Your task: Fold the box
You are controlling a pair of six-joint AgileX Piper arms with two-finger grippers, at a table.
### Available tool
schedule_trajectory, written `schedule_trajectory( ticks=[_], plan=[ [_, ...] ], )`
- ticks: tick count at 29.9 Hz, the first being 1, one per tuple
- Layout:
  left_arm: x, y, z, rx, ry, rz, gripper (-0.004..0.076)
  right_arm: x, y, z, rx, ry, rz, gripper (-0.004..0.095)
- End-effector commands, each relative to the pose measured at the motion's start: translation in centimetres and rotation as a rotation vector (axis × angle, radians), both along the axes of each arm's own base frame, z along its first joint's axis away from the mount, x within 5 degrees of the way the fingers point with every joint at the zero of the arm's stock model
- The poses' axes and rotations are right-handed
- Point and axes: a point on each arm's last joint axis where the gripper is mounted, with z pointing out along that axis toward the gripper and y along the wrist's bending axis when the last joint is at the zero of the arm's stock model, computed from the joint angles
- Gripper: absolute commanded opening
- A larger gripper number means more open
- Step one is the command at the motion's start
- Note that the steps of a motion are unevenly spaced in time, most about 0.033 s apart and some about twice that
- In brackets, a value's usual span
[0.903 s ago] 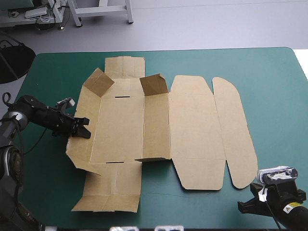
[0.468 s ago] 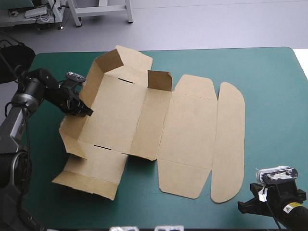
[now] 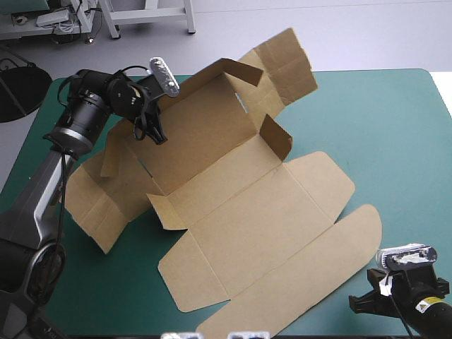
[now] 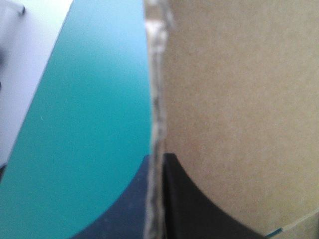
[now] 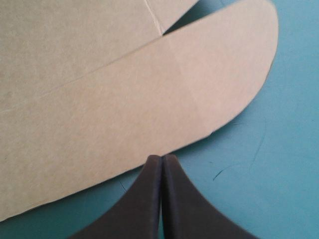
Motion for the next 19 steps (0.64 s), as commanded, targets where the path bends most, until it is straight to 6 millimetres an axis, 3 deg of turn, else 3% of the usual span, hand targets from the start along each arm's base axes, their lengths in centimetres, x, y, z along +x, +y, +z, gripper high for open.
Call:
schedule_trajectory(
  ticks=[1,13,19],
  plan=[
    [-2.4,-2.5,4.8,-0.025,-0.218,-0.135,-0.0009,0.4,0.0,0.9,0.011,-0.061,-0.008,-0.0017],
    [-7.8,-11.5,5.4,0.125,-0.352,-0.437,-0.0009,0.4,0.0,0.9,0.01,-0.063,-0.009,-0.0017],
    [-10.0,-14.2,5.3,0.076,-0.354,-0.49,-0.0009,0.4,0.0,0.9,0.012,-0.063,-0.009,-0.0017]
  ],
)
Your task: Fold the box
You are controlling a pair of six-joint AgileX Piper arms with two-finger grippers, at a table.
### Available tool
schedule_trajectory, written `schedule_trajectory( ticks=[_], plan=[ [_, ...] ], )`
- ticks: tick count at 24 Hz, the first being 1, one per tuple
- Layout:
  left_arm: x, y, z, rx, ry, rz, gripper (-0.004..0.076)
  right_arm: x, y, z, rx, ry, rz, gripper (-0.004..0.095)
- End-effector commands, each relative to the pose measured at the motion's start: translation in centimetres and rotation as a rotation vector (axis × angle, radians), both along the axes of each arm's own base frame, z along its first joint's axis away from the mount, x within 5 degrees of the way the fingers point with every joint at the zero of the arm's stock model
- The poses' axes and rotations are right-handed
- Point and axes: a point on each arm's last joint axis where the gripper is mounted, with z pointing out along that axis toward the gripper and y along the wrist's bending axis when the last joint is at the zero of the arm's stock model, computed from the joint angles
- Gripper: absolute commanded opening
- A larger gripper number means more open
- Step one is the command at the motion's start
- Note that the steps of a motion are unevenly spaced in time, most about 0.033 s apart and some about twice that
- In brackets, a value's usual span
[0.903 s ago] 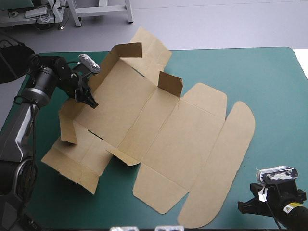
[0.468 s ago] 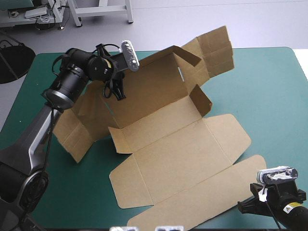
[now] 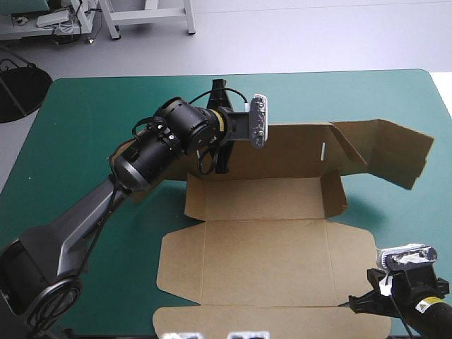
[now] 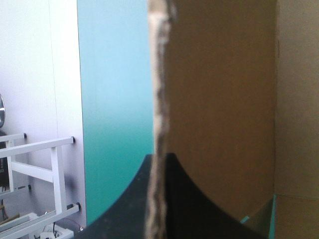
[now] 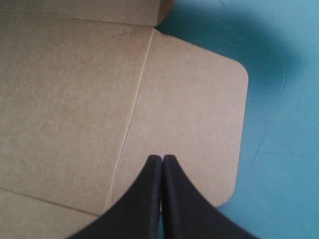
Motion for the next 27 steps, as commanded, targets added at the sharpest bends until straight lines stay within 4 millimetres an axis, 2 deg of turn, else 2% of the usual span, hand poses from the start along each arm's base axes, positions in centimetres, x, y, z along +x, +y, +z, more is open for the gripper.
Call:
schedule_trajectory(
  ticks=[1,4,7,11,15,19,21,24,27],
  plan=[
    [-2.1,0.0,3.9,-0.154,-0.111,-0.013,-0.0009,0.4,0.0,0.9,0.012,-0.063,-0.009,-0.0017],
    [-2.0,-0.3,4.0,-0.217,-0.107,0.013,-0.0009,0.4,0.0,1.0,0.014,-0.065,-0.009,-0.0017],
    [-1.6,-0.4,3.1,-0.223,-0.112,0.046,-0.0009,0.4,0.0,1.0,0.027,-0.061,-0.021,-0.0017],
    [-1.3,-0.4,0.4,-0.146,-0.104,0.074,-0.0009,0.4,0.1,1.0,0.038,-0.059,-0.025,-0.0017],
    [-3.1,-1.0,-2.9,-0.06,-0.16,0.14,-0.0009,0.3,0.5,1.8,0.114,-0.075,-0.033,-0.0017],
    [-4.5,-1.6,-5.5,-0.085,-0.148,0.202,-0.0009,0.1,0.9,3.8,0.157,-0.11,-0.018,-0.0017],
    [-4.9,-1.8,-7.1,-0.076,-0.17,0.197,-0.0009,0.5,0.8,5.8,0.168,-0.133,-0.027,-0.0017],
    [-4.9,-1.6,-8.5,-0.076,-0.192,0.197,-0.0009,1.1,0.7,8.1,0.166,-0.164,-0.027,-0.0017],
    [-4.8,-1.3,-9.8,-0.045,-0.216,0.206,-0.0009,2.6,0.5,11.0,0.166,-0.189,-0.024,-0.0017]
  ],
)
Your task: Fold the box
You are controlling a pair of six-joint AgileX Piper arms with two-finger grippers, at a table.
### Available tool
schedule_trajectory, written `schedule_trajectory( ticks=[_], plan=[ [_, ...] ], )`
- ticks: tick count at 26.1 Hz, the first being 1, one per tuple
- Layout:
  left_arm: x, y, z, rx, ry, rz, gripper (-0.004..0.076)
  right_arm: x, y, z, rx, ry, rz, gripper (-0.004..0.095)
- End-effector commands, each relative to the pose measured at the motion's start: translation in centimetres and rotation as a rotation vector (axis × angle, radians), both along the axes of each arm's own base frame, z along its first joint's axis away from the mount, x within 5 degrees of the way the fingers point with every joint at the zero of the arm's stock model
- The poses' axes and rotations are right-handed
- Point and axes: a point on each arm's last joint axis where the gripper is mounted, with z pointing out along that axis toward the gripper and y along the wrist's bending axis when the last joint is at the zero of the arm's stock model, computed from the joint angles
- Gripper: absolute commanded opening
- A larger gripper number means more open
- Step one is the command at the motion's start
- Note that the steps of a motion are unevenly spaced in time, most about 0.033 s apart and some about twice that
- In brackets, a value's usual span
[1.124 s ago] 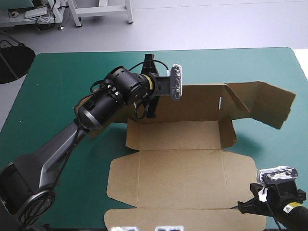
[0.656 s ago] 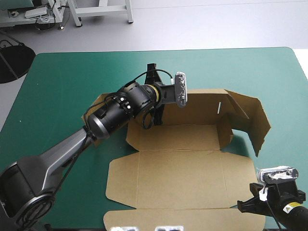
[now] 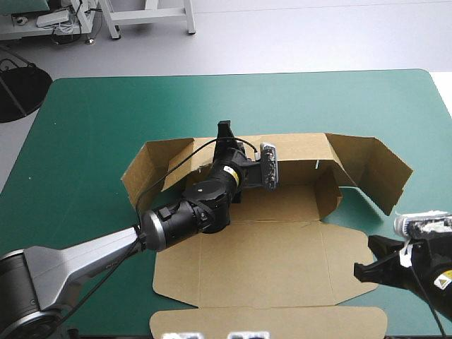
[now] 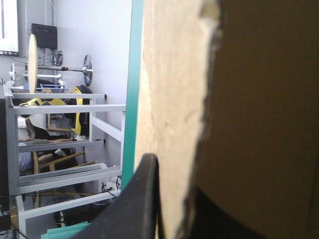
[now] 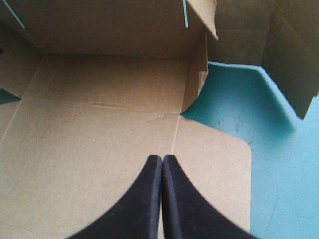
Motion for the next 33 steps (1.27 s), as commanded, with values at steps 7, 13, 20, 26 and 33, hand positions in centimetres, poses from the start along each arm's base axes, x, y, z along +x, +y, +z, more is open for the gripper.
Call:
schedule_trajectory(
  ticks=[7,13,20,26,33],
  plan=[
    [-0.6,0.5,-0.6,-0.041,0.043,0.032,-0.0009,6.6,-1.0,8.4,-0.001,-0.115,0.009,-0.0017],
    [-0.6,0.5,-0.6,-0.041,0.043,0.032,-0.0009,13.2,-1.9,12.2,-0.01,-0.119,0.05,-0.0017],
    [-0.8,0.5,-0.9,-0.07,0.088,0.052,-0.0009,21.8,-3.1,12.8,0.001,-0.025,0.096,-0.0017],
    [-0.8,0.5,-0.9,-0.073,0.093,0.054,-0.0009,26.9,-4.1,10.5,0.009,0.04,0.09,-0.0016],
    [-0.8,0.5,-0.9,-0.085,0.097,0.062,-0.0009,31.8,-4.1,2.6,0.009,0.32,0.144,-0.0017]
  ],
)
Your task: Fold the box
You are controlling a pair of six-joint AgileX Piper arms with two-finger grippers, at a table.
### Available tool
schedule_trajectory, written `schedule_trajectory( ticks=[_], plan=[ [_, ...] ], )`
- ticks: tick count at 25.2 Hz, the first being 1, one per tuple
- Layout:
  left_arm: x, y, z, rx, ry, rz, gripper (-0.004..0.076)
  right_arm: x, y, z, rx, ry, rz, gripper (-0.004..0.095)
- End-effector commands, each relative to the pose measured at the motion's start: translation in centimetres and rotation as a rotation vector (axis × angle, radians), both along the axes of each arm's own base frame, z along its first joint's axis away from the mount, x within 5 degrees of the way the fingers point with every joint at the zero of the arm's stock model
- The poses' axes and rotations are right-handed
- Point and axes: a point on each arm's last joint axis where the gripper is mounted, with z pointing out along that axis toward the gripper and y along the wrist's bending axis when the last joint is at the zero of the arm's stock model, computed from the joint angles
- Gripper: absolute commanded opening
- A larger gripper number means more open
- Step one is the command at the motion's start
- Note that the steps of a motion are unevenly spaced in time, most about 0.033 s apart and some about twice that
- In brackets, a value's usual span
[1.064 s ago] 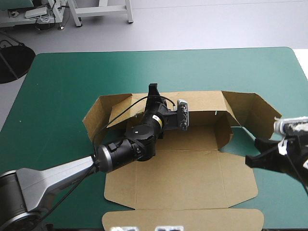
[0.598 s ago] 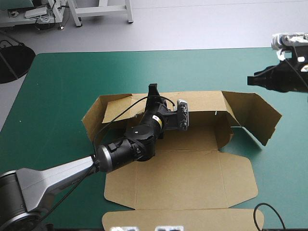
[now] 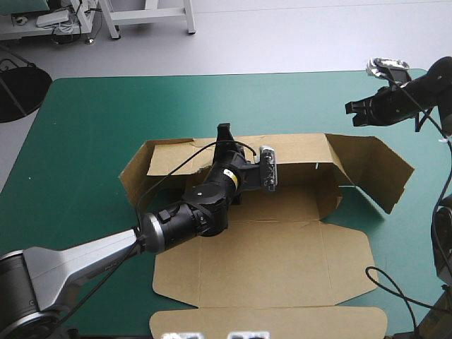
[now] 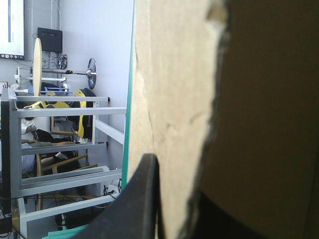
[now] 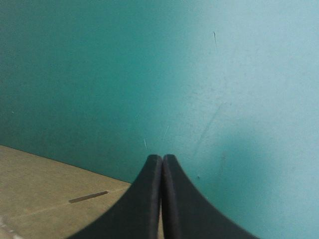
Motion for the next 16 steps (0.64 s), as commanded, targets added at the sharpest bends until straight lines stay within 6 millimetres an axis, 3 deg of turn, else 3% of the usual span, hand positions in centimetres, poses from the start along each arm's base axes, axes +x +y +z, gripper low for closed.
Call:
schedule_trajectory(
  ticks=[1,4,16],
  plan=[
    [-0.6,0.4,-0.1,-0.098,0.103,0.08,-0.0009,-1.1,1.2,1.6,-0.038,-0.037,0.047,-0.0017],
    [-0.6,0.4,-0.1,-0.112,0.109,0.094,-0.0009,-1.6,2.0,0.5,-0.089,0.0,0.087,-0.0017],
    [-0.6,0.4,-0.1,-0.138,0.11,0.114,-0.0009,-5.9,2.7,0.3,-0.079,0.016,0.15,-0.0017]
  ],
)
